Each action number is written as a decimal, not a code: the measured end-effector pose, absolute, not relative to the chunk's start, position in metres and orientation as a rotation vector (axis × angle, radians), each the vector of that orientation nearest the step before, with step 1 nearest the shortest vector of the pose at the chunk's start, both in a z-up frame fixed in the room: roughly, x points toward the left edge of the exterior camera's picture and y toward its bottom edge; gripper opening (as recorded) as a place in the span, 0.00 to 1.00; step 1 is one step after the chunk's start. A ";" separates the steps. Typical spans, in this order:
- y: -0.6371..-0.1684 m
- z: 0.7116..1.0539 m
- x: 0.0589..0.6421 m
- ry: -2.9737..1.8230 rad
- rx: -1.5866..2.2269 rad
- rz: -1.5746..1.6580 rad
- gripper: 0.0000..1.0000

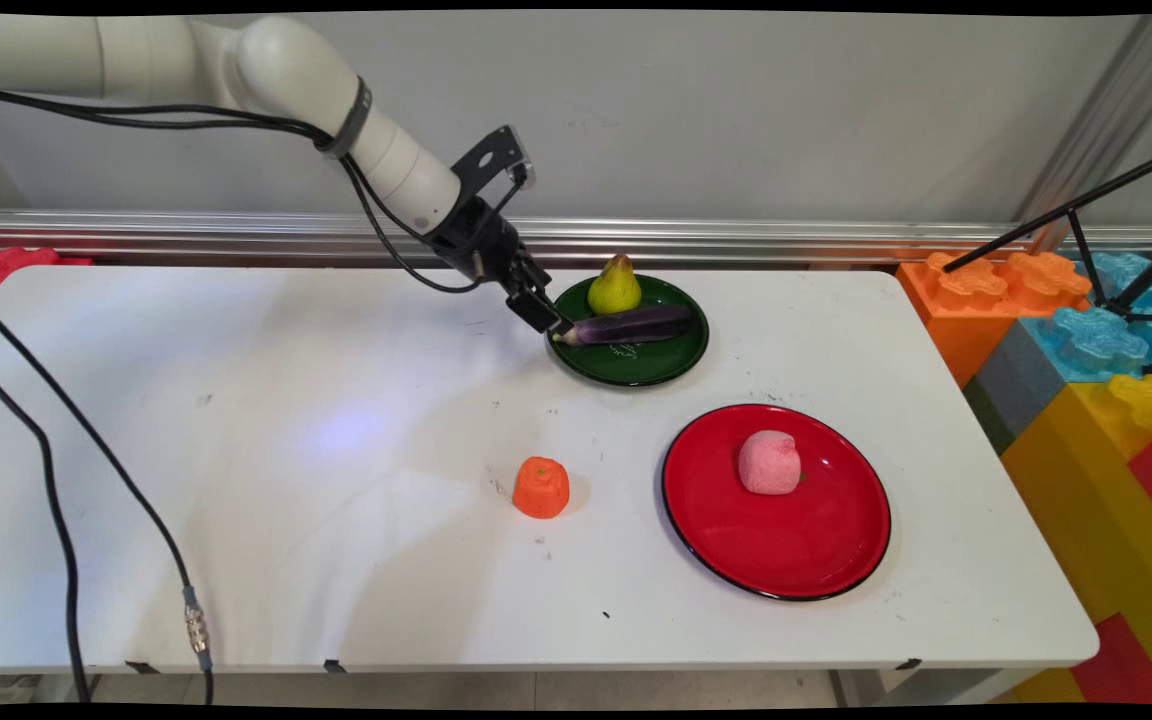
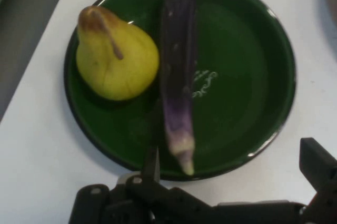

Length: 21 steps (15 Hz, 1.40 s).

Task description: Pick up the eggplant from the green plate

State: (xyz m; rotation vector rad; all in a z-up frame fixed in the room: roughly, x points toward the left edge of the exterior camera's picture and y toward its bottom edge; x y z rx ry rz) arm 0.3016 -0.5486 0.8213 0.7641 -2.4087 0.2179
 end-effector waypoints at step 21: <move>-0.610 0.754 0.294 -2.325 0.862 0.085 1.00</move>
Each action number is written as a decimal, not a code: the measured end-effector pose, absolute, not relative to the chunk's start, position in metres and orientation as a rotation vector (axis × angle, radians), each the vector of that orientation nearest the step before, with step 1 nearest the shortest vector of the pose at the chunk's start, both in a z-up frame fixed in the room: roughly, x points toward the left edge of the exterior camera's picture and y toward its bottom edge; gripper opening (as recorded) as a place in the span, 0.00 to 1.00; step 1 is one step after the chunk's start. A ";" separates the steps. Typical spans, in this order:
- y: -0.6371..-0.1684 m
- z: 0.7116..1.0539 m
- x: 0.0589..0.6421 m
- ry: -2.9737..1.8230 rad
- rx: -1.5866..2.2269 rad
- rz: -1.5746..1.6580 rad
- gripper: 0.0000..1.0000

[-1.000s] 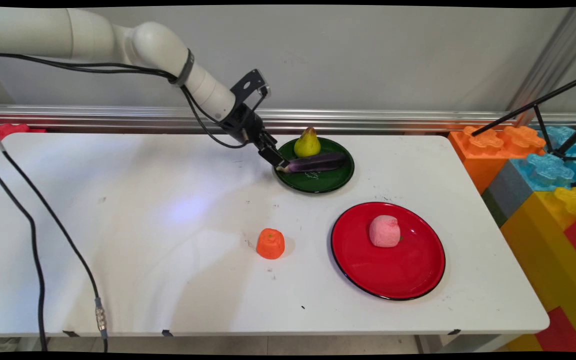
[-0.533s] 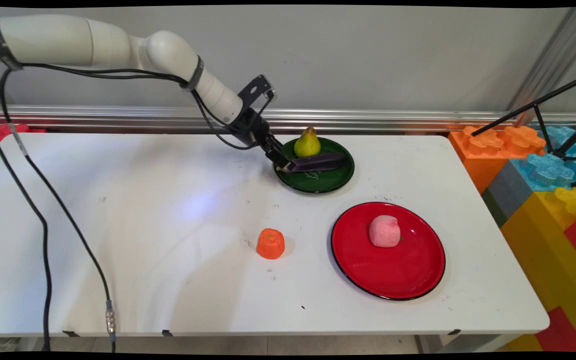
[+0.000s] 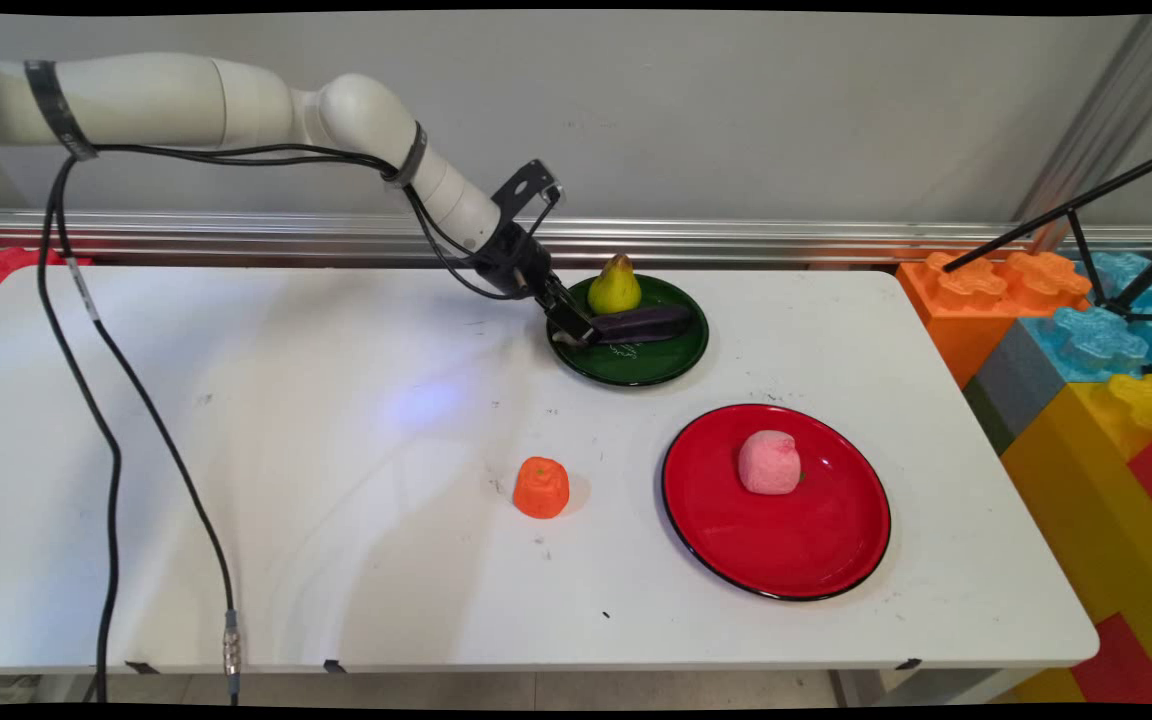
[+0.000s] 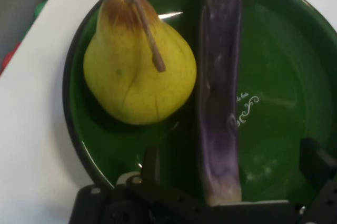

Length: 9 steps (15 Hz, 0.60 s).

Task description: Pick up the eggplant from the green plate

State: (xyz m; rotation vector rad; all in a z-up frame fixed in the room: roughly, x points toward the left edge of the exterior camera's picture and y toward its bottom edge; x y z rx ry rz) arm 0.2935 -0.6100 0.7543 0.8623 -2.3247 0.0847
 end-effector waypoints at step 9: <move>-0.618 0.740 0.288 -2.312 0.844 0.058 0.00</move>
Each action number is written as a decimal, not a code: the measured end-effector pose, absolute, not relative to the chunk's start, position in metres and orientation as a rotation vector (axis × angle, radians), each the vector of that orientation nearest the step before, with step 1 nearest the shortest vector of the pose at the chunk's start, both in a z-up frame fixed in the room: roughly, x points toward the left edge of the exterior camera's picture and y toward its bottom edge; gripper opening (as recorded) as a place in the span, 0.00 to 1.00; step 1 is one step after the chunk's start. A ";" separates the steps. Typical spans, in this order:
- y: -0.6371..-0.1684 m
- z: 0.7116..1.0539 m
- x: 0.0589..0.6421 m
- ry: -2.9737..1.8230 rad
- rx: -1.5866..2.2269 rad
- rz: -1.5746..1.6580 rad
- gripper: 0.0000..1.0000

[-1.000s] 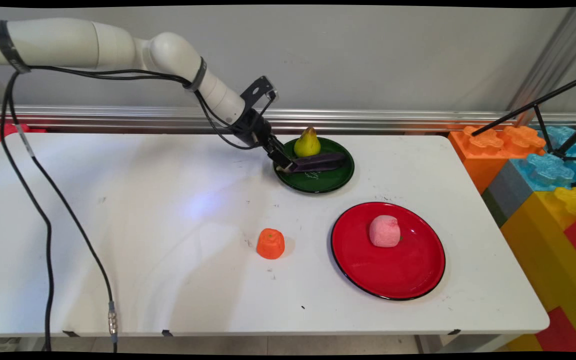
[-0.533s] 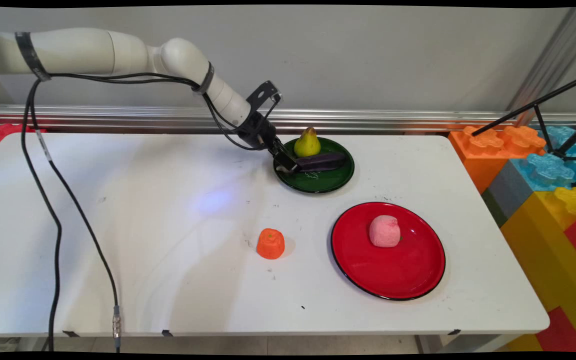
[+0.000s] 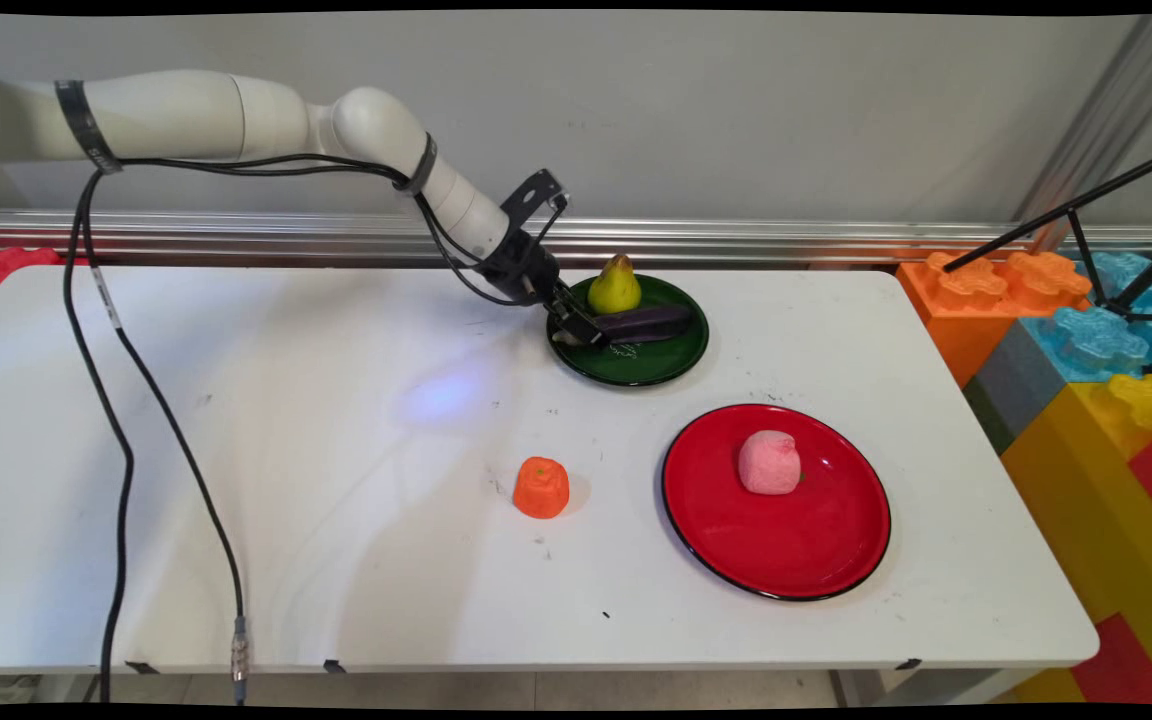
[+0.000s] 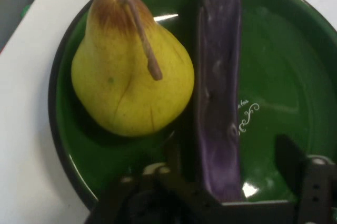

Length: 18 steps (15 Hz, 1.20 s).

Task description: Pick up the eggplant from the green plate, then place the picked object on the table

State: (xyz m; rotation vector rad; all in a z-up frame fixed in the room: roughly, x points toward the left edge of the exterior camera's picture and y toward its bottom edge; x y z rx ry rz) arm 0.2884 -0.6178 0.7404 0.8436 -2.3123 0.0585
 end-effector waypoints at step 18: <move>-0.609 0.778 0.277 -2.276 0.775 0.099 0.00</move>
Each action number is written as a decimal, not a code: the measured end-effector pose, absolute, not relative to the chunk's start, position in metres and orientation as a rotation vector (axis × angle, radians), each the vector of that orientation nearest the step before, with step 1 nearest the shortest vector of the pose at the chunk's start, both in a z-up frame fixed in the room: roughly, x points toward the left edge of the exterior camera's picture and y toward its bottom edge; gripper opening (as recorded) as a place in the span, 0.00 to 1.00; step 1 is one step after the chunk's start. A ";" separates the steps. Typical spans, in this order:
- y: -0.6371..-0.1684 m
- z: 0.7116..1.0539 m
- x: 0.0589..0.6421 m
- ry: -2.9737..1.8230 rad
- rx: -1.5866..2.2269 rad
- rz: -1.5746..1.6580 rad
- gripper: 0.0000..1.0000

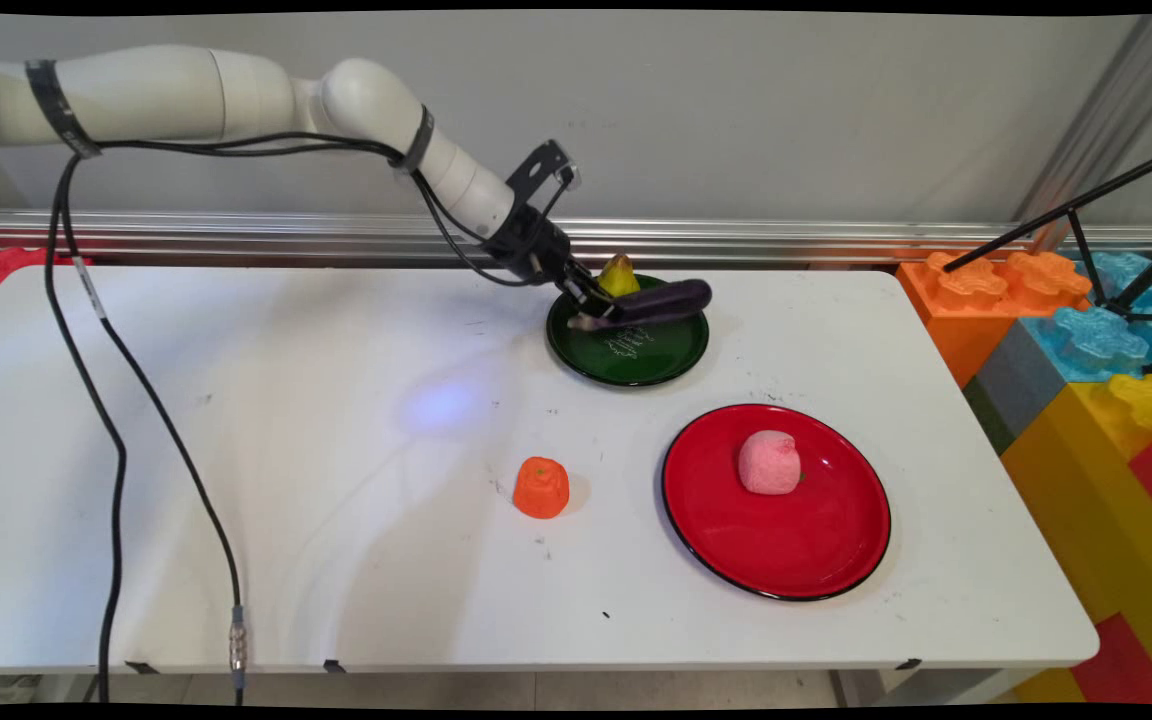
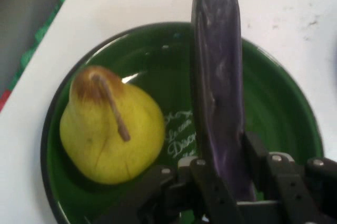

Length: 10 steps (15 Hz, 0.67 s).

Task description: Place the picked object on the table

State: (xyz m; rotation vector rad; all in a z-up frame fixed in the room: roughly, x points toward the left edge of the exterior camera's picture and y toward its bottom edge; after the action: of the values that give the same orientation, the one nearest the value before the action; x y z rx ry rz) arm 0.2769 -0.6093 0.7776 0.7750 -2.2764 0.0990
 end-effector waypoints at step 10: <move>-0.563 0.817 0.263 -2.302 0.642 0.042 0.00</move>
State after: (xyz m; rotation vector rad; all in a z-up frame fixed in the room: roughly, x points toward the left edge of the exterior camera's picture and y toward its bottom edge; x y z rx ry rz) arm 0.2634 -0.5626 0.8172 0.6419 -2.3021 0.0418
